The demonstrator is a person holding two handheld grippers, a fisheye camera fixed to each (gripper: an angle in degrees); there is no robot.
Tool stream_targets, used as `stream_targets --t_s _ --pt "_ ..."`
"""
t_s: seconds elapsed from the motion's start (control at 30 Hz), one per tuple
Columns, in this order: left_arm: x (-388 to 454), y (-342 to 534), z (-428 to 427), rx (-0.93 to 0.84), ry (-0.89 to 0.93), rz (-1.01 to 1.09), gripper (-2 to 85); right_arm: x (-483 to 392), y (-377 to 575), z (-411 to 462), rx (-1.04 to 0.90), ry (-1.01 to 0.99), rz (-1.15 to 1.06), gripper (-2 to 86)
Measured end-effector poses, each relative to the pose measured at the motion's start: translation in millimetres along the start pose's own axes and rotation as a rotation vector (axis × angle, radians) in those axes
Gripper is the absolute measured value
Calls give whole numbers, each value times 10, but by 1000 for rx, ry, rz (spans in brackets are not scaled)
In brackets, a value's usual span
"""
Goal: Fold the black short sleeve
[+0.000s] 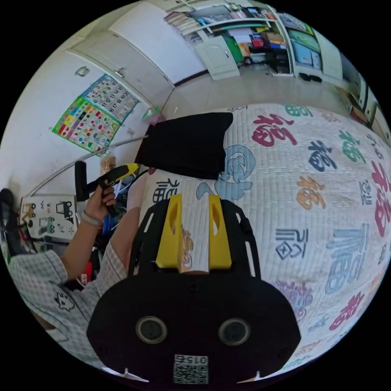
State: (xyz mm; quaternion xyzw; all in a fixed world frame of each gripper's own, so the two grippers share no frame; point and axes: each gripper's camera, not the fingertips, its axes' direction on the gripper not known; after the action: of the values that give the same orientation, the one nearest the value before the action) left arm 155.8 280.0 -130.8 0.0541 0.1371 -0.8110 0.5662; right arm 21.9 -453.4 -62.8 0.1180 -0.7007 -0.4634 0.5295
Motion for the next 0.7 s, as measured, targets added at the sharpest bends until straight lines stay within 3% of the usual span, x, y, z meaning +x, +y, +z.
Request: stream_targets --t_s 0.17,0.33,0.7 --pt "-681 -323 46 -19 137 -169 119 250 -1240 835 -176 29 153 60" --pt "-895 -496 -117 -20 158 -134 97 45 -1878 1046 -362 195 34 -6" --pt "-1106 -639 -604 11 188 -146 58 -259 -2528 684 -175 190 -67 -10"
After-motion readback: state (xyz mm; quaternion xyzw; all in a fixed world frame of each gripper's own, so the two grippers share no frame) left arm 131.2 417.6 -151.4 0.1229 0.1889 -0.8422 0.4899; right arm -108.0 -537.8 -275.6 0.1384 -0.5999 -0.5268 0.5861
